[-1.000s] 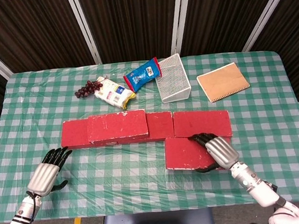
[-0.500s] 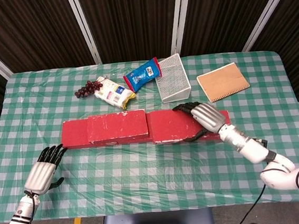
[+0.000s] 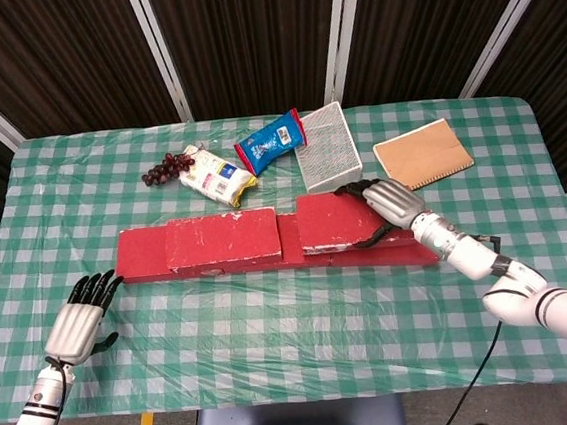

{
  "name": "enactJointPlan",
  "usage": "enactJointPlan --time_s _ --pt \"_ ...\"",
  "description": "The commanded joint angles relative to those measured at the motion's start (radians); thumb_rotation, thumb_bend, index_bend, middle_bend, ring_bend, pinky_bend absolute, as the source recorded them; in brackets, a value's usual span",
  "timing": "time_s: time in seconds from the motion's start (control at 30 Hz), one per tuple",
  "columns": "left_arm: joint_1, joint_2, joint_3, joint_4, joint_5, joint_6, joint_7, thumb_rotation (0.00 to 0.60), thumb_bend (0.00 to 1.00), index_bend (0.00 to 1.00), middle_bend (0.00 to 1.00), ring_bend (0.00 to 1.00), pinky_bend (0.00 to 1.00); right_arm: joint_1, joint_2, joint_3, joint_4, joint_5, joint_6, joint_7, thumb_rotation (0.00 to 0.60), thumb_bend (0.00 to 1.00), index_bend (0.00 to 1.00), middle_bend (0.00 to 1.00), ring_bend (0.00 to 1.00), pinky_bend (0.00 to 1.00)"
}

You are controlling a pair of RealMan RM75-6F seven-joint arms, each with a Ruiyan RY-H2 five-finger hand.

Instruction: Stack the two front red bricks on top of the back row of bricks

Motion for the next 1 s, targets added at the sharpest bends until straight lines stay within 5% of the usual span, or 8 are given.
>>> enactJointPlan --time_s 0.03,1.0 --pt "0.001 0.0 -0.001 0.002 0.001 0.001 -0.002 0.6 0.24 0.0 0.0 0.0 0.07 0.007 -0.026 -0.018 0.032 0.003 0.005 0.027 0.6 0.18 0.5 0.41 0.31 0.48" --pt "0.003 0.016 0.0 -0.01 0.016 -0.009 -0.028 0.6 0.24 0.0 0.0 0.0 0.07 0.039 -0.092 0.006 0.002 0.146 -0.048 -0.142 0.6 0.18 0.41 0.41 0.28 0.48"
